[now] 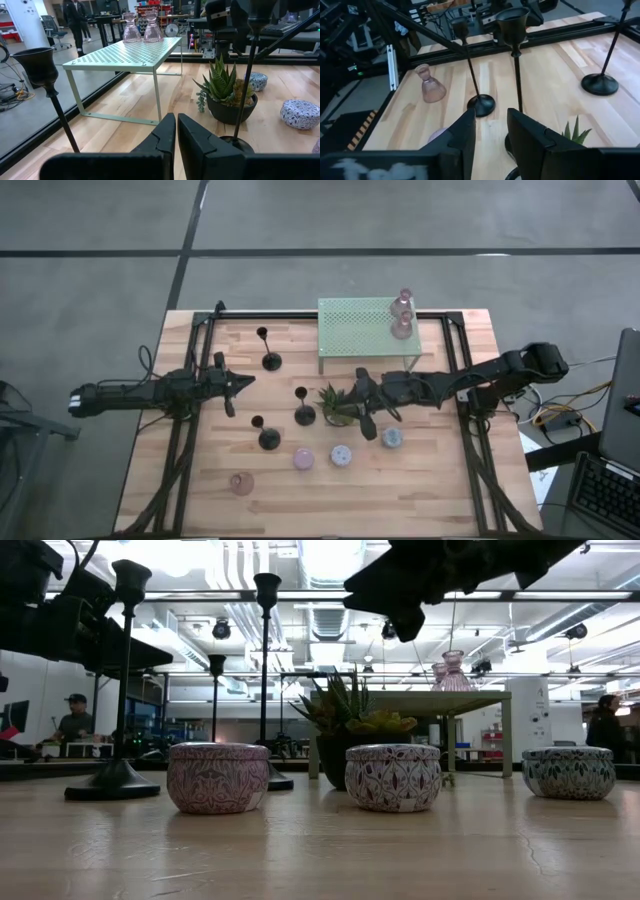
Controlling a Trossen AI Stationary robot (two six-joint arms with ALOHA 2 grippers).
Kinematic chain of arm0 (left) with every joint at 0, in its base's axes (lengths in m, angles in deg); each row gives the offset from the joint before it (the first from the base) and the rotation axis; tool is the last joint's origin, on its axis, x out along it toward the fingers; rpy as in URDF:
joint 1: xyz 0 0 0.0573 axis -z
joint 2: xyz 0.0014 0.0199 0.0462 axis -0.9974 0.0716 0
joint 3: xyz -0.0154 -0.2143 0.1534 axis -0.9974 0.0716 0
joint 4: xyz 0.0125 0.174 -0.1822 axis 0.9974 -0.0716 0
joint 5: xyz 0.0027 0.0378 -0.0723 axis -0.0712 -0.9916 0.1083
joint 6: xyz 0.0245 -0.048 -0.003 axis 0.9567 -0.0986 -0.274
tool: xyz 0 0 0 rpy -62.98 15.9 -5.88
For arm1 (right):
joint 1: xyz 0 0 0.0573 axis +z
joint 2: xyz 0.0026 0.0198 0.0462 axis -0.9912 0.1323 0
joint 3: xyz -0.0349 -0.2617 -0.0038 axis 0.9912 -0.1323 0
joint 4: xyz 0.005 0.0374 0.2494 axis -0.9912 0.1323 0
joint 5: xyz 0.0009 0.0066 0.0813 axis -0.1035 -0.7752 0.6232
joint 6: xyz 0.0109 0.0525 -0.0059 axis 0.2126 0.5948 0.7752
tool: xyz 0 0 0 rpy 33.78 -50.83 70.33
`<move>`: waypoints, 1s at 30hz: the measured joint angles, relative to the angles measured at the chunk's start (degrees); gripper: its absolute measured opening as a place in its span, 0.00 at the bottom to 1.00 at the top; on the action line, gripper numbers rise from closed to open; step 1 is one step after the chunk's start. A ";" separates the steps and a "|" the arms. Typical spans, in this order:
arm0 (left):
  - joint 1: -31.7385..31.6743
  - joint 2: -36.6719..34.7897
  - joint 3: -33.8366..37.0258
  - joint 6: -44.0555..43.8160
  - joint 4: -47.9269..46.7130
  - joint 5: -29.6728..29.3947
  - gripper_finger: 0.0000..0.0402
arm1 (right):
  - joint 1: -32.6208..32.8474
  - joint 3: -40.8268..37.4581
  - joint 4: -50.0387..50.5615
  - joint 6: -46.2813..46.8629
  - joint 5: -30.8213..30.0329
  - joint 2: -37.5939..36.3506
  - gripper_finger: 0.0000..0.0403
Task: Pick & Place candle stick holders
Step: Put the bottom right black candle holder on the shelf
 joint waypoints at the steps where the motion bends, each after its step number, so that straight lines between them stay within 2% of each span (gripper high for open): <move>1: 0.00 0.00 -0.01 0.00 0.01 0.00 0.06 | 0.28 0.00 0.00 -0.45 -0.02 0.00 0.27; 5: -0.02 -0.02 0.00 0.00 -0.01 0.00 0.06 | 1.09 -0.10 0.06 -2.91 -0.47 0.15 0.28; 10: -0.01 -0.01 -0.01 0.00 -0.01 0.00 0.06 | 0.91 -0.17 -0.40 -2.96 -4.20 1.46 0.28; 15: 0.00 -0.02 -0.02 0.00 -0.01 0.02 0.06 | 0.62 -0.16 -5.24 -4.74 -4.21 1.95 0.25; 24: -0.02 -0.02 -0.01 0.00 0.01 0.00 0.06 | 0.60 -0.15 -6.51 -5.52 -4.42 4.07 0.21; 30: -0.02 -0.01 -0.02 0.00 0.00 0.00 0.06 | 0.05 1.79 -7.06 -3.44 -5.77 8.73 0.26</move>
